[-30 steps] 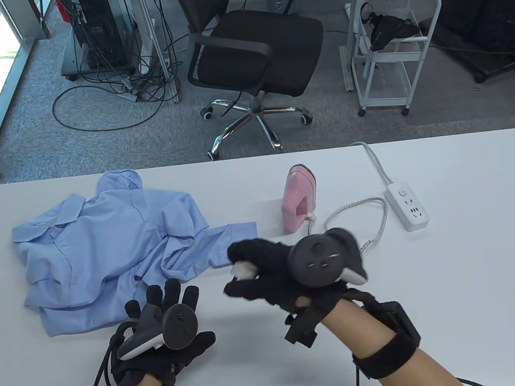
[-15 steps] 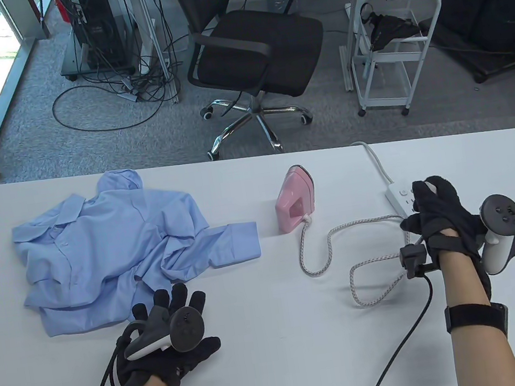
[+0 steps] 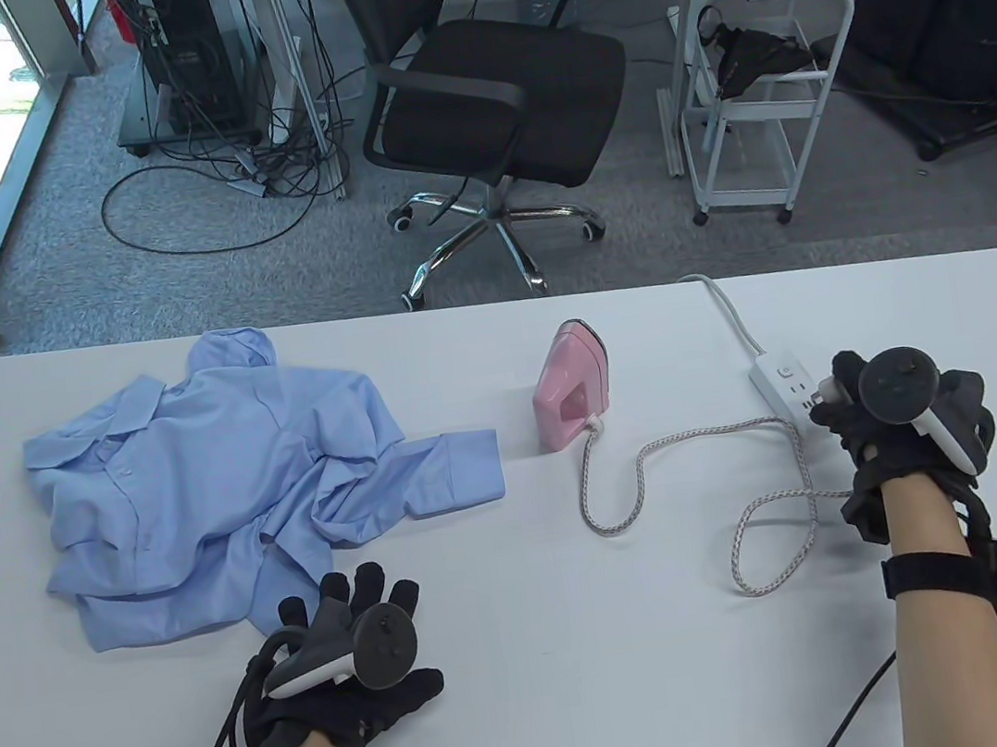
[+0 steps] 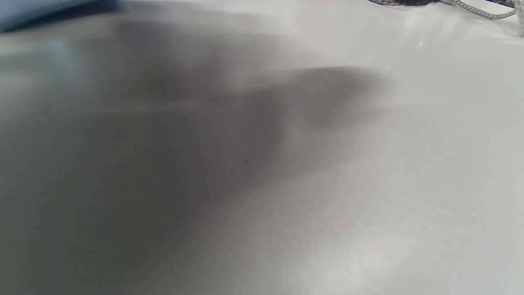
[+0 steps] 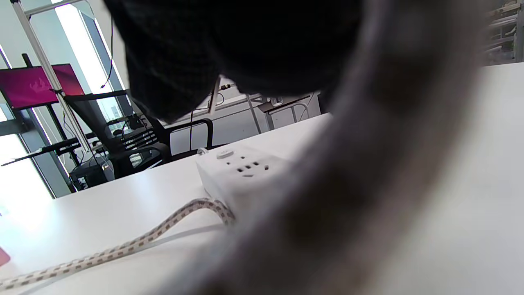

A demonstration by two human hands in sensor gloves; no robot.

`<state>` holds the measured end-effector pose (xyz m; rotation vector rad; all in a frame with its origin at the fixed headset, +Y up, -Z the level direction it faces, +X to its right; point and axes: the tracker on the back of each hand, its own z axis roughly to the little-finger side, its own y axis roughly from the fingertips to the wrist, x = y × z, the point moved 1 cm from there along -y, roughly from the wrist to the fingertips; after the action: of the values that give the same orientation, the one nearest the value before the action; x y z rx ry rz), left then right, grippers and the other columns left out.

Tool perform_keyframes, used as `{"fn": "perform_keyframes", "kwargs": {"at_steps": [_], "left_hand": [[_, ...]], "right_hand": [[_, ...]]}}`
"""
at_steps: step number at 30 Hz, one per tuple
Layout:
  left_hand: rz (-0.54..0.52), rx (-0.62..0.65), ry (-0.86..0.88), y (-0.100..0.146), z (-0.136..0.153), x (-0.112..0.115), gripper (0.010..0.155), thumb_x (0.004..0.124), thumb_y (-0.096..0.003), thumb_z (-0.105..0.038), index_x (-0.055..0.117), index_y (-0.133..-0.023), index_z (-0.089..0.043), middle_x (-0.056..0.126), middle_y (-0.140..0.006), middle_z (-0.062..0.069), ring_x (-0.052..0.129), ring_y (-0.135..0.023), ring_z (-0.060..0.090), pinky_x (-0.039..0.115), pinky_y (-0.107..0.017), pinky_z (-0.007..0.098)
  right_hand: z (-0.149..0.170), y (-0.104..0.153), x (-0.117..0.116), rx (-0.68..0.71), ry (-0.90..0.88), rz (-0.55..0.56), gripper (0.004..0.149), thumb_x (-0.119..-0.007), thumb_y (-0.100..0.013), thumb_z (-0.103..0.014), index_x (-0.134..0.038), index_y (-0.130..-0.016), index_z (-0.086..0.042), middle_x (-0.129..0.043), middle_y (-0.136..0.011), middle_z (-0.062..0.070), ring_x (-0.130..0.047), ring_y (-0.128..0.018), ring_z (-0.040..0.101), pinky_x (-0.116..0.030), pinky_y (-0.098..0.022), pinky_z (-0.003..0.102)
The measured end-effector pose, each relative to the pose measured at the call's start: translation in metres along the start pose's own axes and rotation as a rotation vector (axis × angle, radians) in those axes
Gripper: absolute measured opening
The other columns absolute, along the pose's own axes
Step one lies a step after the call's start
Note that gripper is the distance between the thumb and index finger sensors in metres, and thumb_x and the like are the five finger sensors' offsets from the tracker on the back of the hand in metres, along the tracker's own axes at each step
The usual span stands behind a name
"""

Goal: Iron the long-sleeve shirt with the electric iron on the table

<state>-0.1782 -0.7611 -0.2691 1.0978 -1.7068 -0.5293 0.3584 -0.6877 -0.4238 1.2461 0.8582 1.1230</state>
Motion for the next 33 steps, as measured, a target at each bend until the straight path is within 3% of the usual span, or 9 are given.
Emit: {"fn": "perform_keyframes", "kwargs": {"at_steps": [2,5,8,11,17,23,33], "left_hand": [[0.001,-0.002,0.002,0.0,0.0,0.0,0.1,0.048,-0.0561,-0.07,-0.005,-0.114,-0.01,-0.013,-0.109,0.035,0.006,-0.097,0.069,0.015,-0.054,0.09],[0.005,-0.006,0.005,0.001,0.001,0.0,0.1,0.048,-0.0561,-0.07,-0.005,-0.114,-0.01,-0.013,-0.109,0.035,0.006,-0.097,0.069,0.015,-0.054,0.09],[0.007,-0.01,0.007,0.001,0.002,0.0,0.1,0.048,-0.0561,-0.07,-0.005,-0.114,-0.01,-0.013,-0.109,0.035,0.006,-0.097,0.069,0.015,-0.054,0.09],[0.015,-0.01,0.005,0.001,0.002,0.0,0.1,0.048,-0.0561,-0.07,-0.005,-0.114,-0.009,-0.013,-0.109,0.035,0.006,-0.097,0.069,0.015,-0.054,0.09],[0.03,-0.008,0.002,0.0,0.0,0.002,0.1,0.048,-0.0561,-0.07,-0.005,-0.114,-0.009,-0.014,-0.109,0.035,0.005,-0.097,0.07,0.014,-0.054,0.09],[0.039,-0.014,0.006,0.0,0.001,0.002,0.1,0.048,-0.0562,-0.07,-0.005,-0.114,-0.01,-0.014,-0.109,0.035,0.005,-0.097,0.069,0.014,-0.054,0.09],[0.053,-0.018,0.006,0.0,0.001,0.002,0.1,0.048,-0.0562,-0.07,-0.005,-0.114,-0.009,-0.014,-0.109,0.035,0.005,-0.097,0.069,0.014,-0.054,0.09]], "right_hand": [[0.001,-0.003,-0.006,-0.012,0.005,-0.005,0.071,-0.089,-0.048,-0.033,-0.056,-0.108,-0.013,-0.088,-0.071,0.018,-0.096,-0.027,0.016,-0.097,-0.041,0.044],[0.005,-0.008,-0.016,-0.033,-0.029,-0.122,0.075,-0.08,-0.055,-0.028,-0.036,-0.112,-0.005,-0.075,-0.085,0.024,-0.094,-0.044,0.023,-0.086,-0.056,0.057],[0.008,-0.01,-0.024,-0.044,-0.016,-0.166,0.075,-0.076,-0.058,-0.023,-0.026,-0.111,-0.003,-0.069,-0.091,0.027,-0.092,-0.051,0.026,-0.082,-0.06,0.061],[0.009,-0.01,-0.028,-0.046,0.014,-0.137,0.071,-0.074,-0.059,-0.019,-0.029,-0.111,-0.006,-0.067,-0.094,0.028,-0.092,-0.052,0.027,-0.081,-0.06,0.061],[0.005,-0.01,-0.028,-0.008,0.07,-0.02,0.066,-0.082,-0.055,-0.022,-0.048,-0.11,-0.01,-0.079,-0.091,0.024,-0.096,-0.045,0.024,-0.086,-0.056,0.055],[0.004,-0.012,-0.03,-0.024,0.139,0.045,0.065,-0.085,-0.053,-0.023,-0.054,-0.109,-0.013,-0.082,-0.09,0.023,-0.097,-0.045,0.025,-0.085,-0.056,0.055],[0.008,-0.015,-0.043,-0.032,0.15,0.008,0.064,-0.084,-0.054,-0.024,-0.053,-0.109,-0.015,-0.082,-0.091,0.021,-0.096,-0.046,0.024,-0.084,-0.057,0.055]]}}
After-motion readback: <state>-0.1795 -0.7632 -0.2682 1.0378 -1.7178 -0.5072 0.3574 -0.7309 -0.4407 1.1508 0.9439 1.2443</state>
